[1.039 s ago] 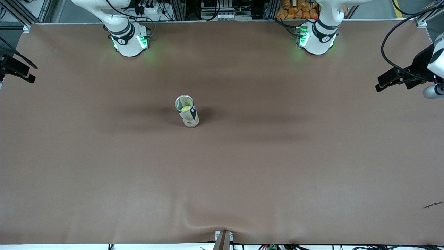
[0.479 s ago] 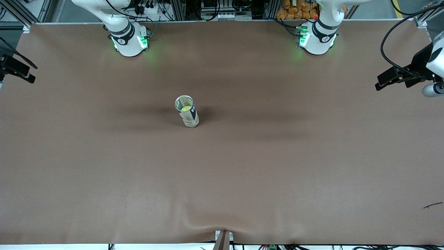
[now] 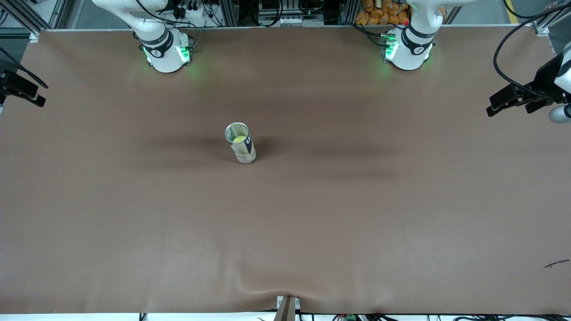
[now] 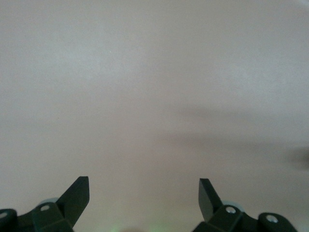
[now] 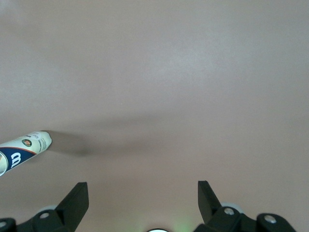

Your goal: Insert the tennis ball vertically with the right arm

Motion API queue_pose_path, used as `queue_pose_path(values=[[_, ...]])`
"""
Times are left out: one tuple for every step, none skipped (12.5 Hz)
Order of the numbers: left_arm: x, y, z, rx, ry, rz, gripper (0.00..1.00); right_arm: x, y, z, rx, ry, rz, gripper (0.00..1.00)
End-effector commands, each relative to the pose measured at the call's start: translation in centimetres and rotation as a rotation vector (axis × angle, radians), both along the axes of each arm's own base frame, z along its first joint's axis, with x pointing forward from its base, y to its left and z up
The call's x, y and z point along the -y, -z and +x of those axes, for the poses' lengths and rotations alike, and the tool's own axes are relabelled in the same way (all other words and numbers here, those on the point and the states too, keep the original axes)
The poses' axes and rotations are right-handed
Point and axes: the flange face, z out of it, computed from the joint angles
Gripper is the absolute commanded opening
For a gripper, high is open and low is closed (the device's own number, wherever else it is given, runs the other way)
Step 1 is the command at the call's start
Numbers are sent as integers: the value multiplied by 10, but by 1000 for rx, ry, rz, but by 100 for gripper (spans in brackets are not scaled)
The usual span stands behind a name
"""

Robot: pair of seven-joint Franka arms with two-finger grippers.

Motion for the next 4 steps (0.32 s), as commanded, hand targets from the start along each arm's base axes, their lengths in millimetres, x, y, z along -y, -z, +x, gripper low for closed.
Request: queue_pose_path(values=[[-2,-10,-2,26,39,6,100,0,-5,-2,0,0,-8,100],[-3,-10,-2,23,42,6,100,0,-5,-2,0,0,-8,100],[-3,-9,-2,21,42,6,100,0,-5,-2,0,0,-8,100],[-4,-9,-2,21,42,6,100,0,-5,-2,0,0,-8,100]])
